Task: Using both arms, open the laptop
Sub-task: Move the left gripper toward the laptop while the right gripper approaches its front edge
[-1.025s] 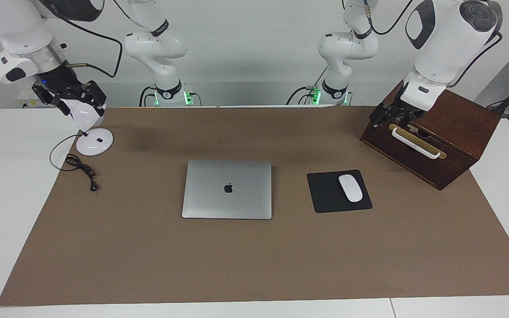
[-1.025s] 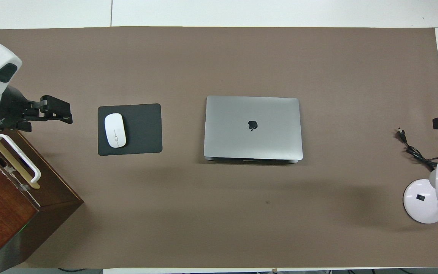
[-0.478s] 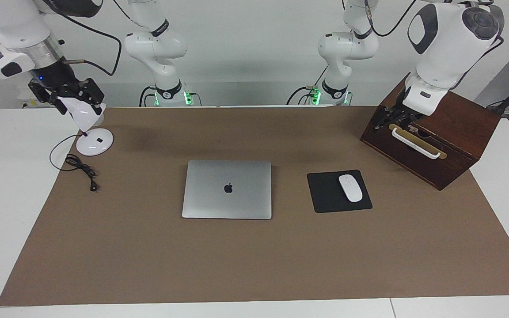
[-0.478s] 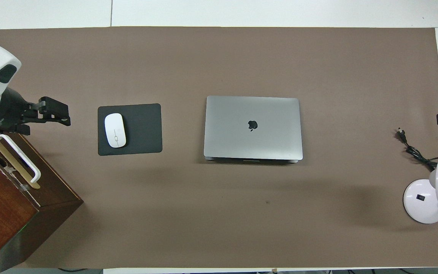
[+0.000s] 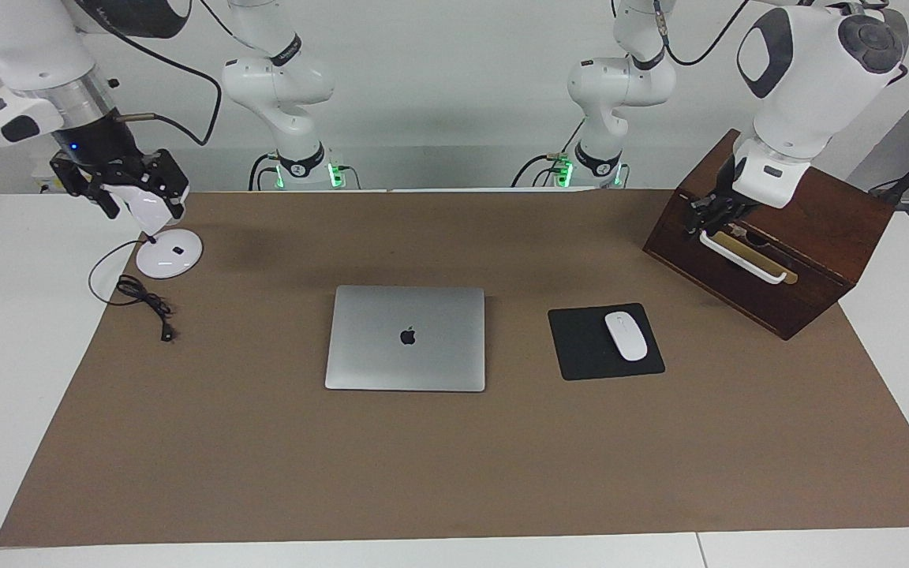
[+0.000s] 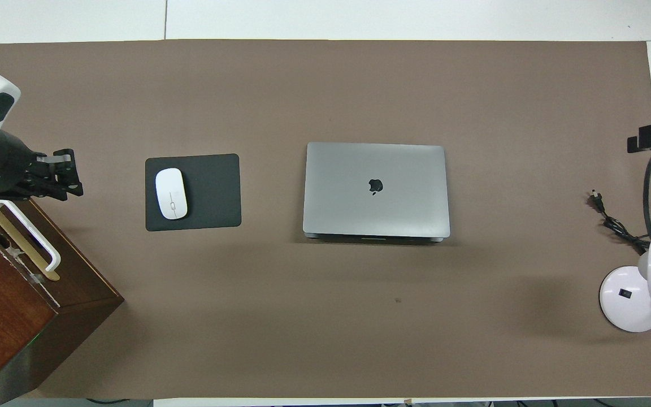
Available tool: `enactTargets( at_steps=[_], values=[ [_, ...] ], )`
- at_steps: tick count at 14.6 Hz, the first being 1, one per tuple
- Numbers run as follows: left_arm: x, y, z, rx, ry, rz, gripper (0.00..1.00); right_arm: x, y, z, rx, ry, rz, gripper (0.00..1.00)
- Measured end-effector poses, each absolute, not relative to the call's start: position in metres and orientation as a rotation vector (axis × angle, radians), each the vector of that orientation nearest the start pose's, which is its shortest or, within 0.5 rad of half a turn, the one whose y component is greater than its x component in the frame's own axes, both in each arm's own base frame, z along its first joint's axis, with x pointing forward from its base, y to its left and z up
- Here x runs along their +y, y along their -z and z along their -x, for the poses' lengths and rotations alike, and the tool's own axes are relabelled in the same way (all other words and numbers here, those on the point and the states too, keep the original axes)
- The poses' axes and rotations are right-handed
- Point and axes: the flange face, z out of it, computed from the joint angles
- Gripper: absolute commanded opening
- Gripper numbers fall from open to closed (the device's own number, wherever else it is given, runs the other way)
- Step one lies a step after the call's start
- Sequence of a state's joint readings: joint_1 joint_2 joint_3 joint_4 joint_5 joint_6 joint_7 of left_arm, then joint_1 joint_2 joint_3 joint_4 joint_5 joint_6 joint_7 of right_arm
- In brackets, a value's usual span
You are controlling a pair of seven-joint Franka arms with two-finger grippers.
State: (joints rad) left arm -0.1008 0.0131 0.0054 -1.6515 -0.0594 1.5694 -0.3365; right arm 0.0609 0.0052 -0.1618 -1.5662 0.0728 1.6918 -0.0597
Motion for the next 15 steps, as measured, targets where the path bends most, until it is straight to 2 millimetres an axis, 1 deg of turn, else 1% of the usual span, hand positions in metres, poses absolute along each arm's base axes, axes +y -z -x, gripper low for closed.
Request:
enactTargets(
  at_steps=[2, 4, 7, 10, 11, 13, 15],
  values=[
    [-0.066, -0.578, -0.546, -0.509, -0.173, 3.130, 0.00, -0.041, -0.632, -0.576, 0.085, 0.252, 3.054, 1.00],
    [-0.075, -0.571, -0.541, -0.668, -0.176, 3.122, 0.00, -0.028, -0.625, -0.583, 0.112, 0.265, 3.046, 1.00],
    [-0.083, -0.554, -0.534, -0.981, -0.172, 3.108, 0.00, -0.019, -0.614, -0.585, 0.134, 0.241, 3.016, 1.00],
    [-0.087, -0.539, -0.528, -1.224, -0.164, 3.066, 0.00, -0.012, -0.594, -0.587, 0.183, 0.276, 2.945, 1.00],
    [-0.088, -0.536, -0.526, -1.300, -0.165, 3.041, 0.00, -0.003, -0.587, -0.586, 0.200, 0.286, 2.916, 1.00],
    [-0.094, -0.528, -0.524, -1.468, -0.189, 3.002, 0.00, 0.022, -0.574, -0.580, 0.244, 0.296, 2.855, 1.00],
    [-0.105, -0.517, -0.524, -1.698, -0.218, 2.939, 0.00, 0.042, -0.566, -0.574, 0.286, 0.314, 2.771, 1.00]
  ],
)
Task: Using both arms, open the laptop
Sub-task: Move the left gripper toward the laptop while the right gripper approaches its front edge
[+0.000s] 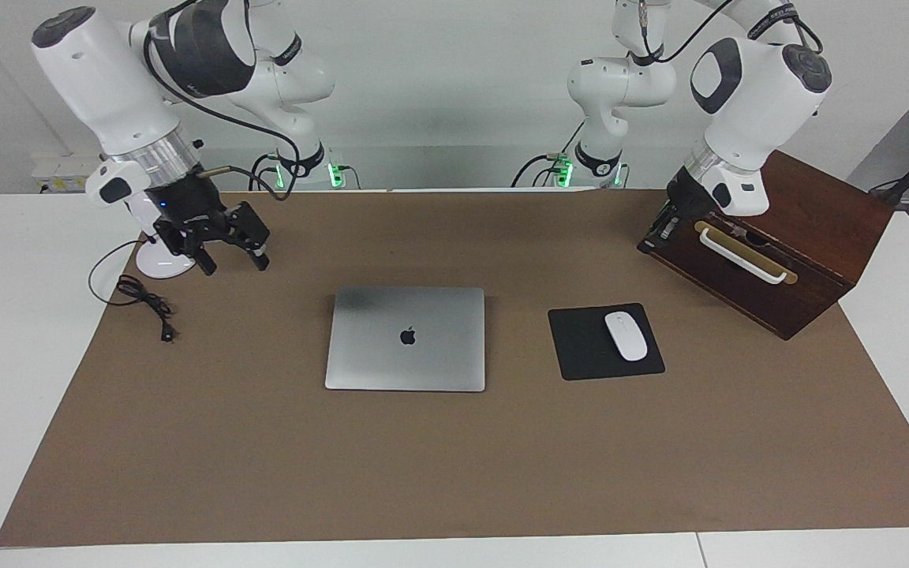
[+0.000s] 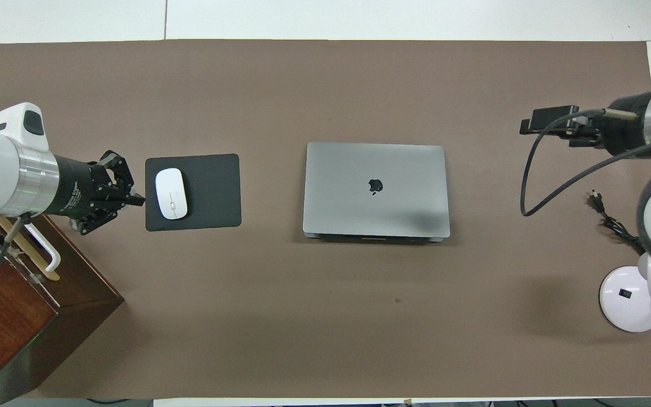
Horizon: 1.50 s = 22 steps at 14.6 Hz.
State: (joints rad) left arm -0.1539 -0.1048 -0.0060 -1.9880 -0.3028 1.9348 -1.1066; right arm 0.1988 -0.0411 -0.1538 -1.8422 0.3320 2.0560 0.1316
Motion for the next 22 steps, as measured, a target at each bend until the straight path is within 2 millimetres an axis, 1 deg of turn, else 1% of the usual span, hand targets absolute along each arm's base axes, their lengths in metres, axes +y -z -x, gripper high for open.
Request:
enactTargets(
  at_steps=[2, 4, 5, 6, 8, 11, 13, 15, 17, 18, 19, 20, 22],
  values=[
    [-0.118, -0.500, -0.523, -1.934, -0.224, 2.823, 0.00, 0.060, -0.556, -0.564, 0.320, 0.336, 2.681, 1.00],
    [-0.130, -0.485, -0.521, -2.147, -0.265, 2.710, 0.00, 0.086, -0.543, -0.548, 0.397, 0.337, 2.613, 1.00],
    [-0.132, -0.477, -0.519, -2.231, -0.296, 2.664, 0.00, 0.099, -0.537, -0.539, 0.445, 0.330, 2.586, 1.00],
    [-0.132, -0.468, -0.517, -2.297, -0.331, 2.625, 0.00, 0.108, -0.533, -0.529, 0.489, 0.315, 2.560, 1.00],
    [-0.132, -0.451, -0.513, -2.399, -0.395, 2.566, 0.00, 0.115, -0.526, -0.515, 0.581, 0.272, 2.509, 1.00],
    [-0.129, -0.433, -0.508, -2.524, -0.457, 2.494, 0.00, 0.132, -0.517, -0.493, 0.708, 0.231, 2.443, 1.00],
    [-0.137, -0.422, -0.503, -2.582, -0.518, 2.453, 0.00, 0.148, -0.510, -0.476, 0.767, 0.191, 2.416, 1.00],
    [-0.149, -0.403, -0.493, -2.689, -0.580, 2.380, 0.00, 0.171, -0.502, -0.459, 0.824, 0.163, 2.383, 1.00],
    [-0.161, -0.384, -0.481, -2.825, -0.622, 2.275, 0.00, 0.194, -0.489, -0.441, 0.883, 0.149, 2.349, 1.00],
    [-0.162, -0.378, -0.478, -2.904, -0.671, 2.195, 0.00, 0.200, -0.482, -0.434, 0.919, 0.134, 2.336, 1.00],
    [-0.161, -0.373, -0.476, -2.976, -0.730, 2.107, 0.00, 0.203, -0.477, -0.431, 0.955, 0.112, 2.327, 1.00],
    [-0.158, -0.368, -0.475, -3.033, -0.772, 2.030, 0.00, 0.202, -0.473, -0.429, 0.983, 0.096, 2.322, 1.00],
    [-0.155, -0.357, -0.473, -3.098, -0.797, 1.926, 0.00, 0.198, -0.461, -0.426, 1.007, 0.079, 2.329, 1.00]
  ],
)
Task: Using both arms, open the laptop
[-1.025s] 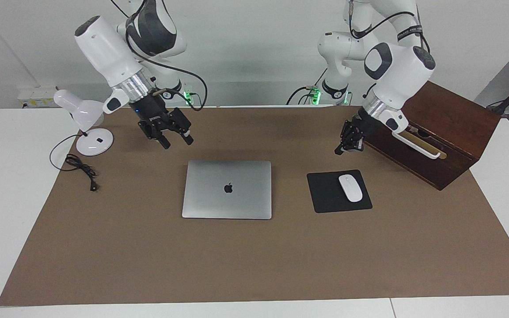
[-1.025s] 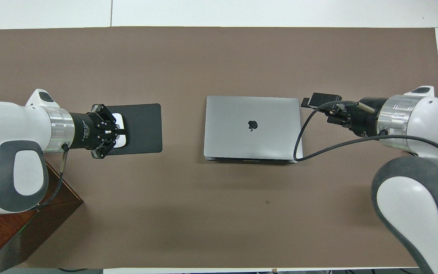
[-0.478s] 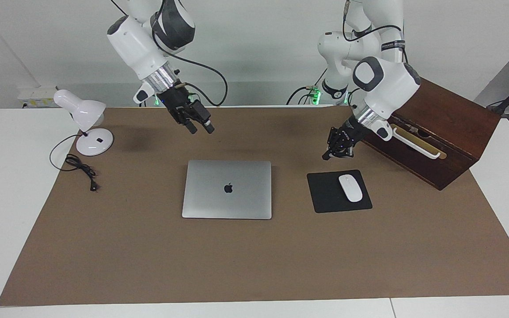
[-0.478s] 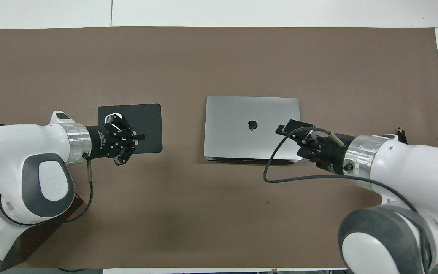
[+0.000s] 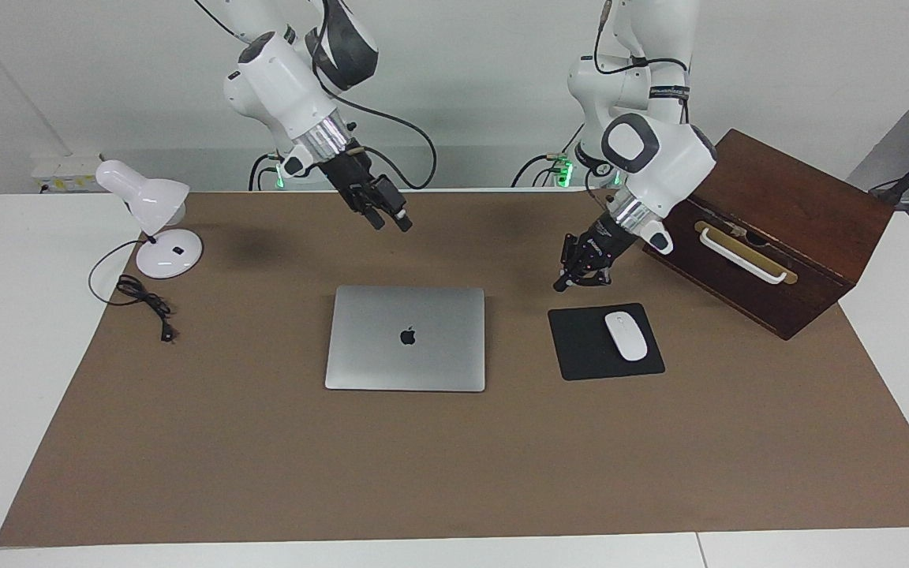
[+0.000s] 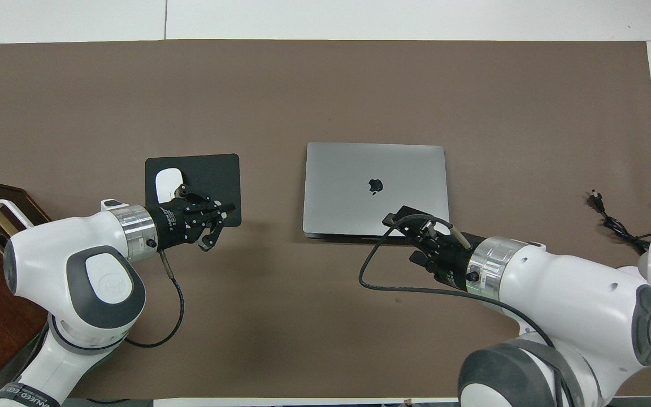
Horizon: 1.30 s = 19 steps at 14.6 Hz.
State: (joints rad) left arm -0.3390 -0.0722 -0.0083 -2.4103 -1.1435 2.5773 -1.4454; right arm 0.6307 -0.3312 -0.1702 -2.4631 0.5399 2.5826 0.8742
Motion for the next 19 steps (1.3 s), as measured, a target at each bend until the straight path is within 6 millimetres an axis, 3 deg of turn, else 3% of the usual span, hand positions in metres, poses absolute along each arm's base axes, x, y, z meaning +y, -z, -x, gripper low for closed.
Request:
enactTargets(
  at_steps=[2, 5, 7, 10, 14, 19],
  values=[
    [-0.166, -0.339, -0.467, 2.135, 0.566, -1.275, 0.00, 0.192, -0.450, -0.423, 0.989, 0.133, 2.337, 1.00],
    [-0.202, -0.307, -0.448, 2.107, 0.584, -1.248, 0.00, 0.187, -0.434, -0.418, 0.925, 0.222, 2.365, 1.00],
    [-0.219, -0.287, -0.435, 2.090, 0.594, -1.241, 0.00, 0.186, -0.432, -0.417, 0.885, 0.266, 2.375, 1.00],
    [-0.228, -0.267, -0.427, 2.084, 0.610, -1.216, 0.00, 0.185, -0.433, -0.417, 0.836, 0.309, 2.386, 1.00],
    [-0.245, -0.258, -0.427, 2.083, 0.637, -1.185, 0.00, 0.190, -0.435, -0.414, 0.815, 0.387, 2.362, 1.00],
    [-0.264, -0.261, -0.426, 2.066, 0.660, -1.181, 0.00, 0.191, -0.421, -0.411, 0.816, 0.495, 2.346, 1.00]
  ],
)
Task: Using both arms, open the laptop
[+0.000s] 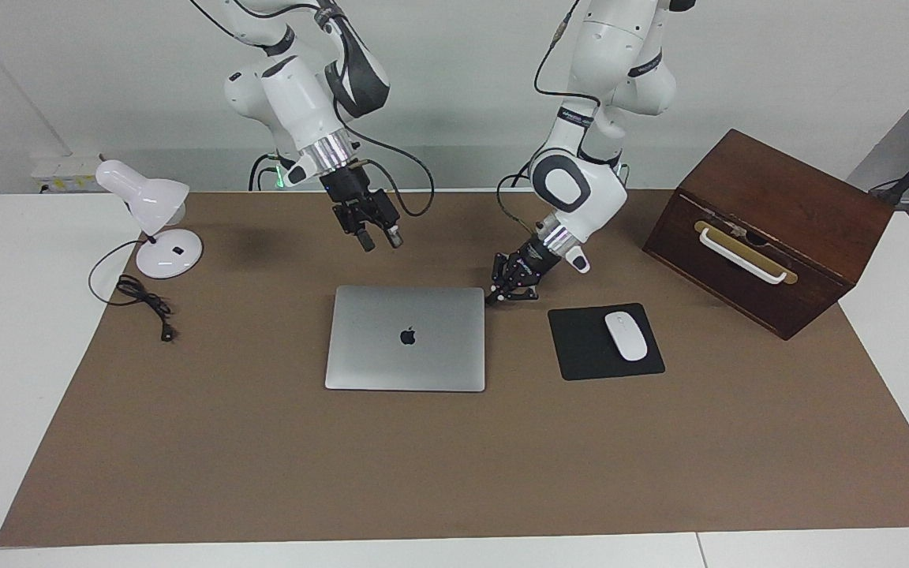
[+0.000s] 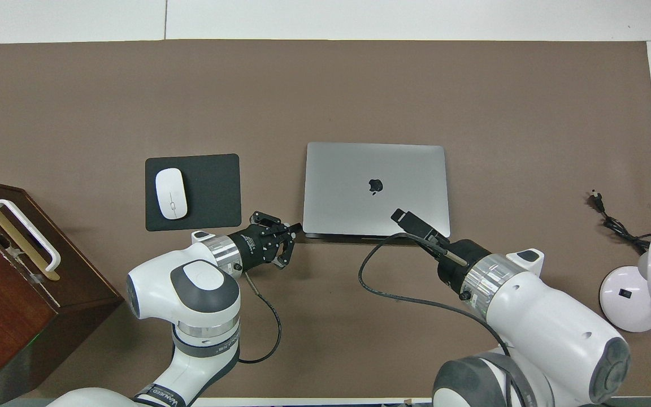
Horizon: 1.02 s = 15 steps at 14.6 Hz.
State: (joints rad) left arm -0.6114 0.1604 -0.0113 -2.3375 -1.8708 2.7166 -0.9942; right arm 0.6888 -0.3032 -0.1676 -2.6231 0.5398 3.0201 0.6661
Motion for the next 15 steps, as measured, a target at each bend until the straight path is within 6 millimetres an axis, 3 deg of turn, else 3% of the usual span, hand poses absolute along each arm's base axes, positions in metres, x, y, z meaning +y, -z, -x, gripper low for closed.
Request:
enactTargets(
  at_steps=[8, 15],
  values=[
    [-0.282, -0.263, -0.426, 2.050, 0.669, -1.188, 0.00, 0.209, -0.387, -0.383, 0.844, 0.478, 2.342, 1.00],
    [-0.291, -0.259, -0.425, 2.062, 0.648, -1.197, 0.00, 0.211, -0.349, -0.378, 0.899, 0.529, 2.374, 1.00]
  ],
)
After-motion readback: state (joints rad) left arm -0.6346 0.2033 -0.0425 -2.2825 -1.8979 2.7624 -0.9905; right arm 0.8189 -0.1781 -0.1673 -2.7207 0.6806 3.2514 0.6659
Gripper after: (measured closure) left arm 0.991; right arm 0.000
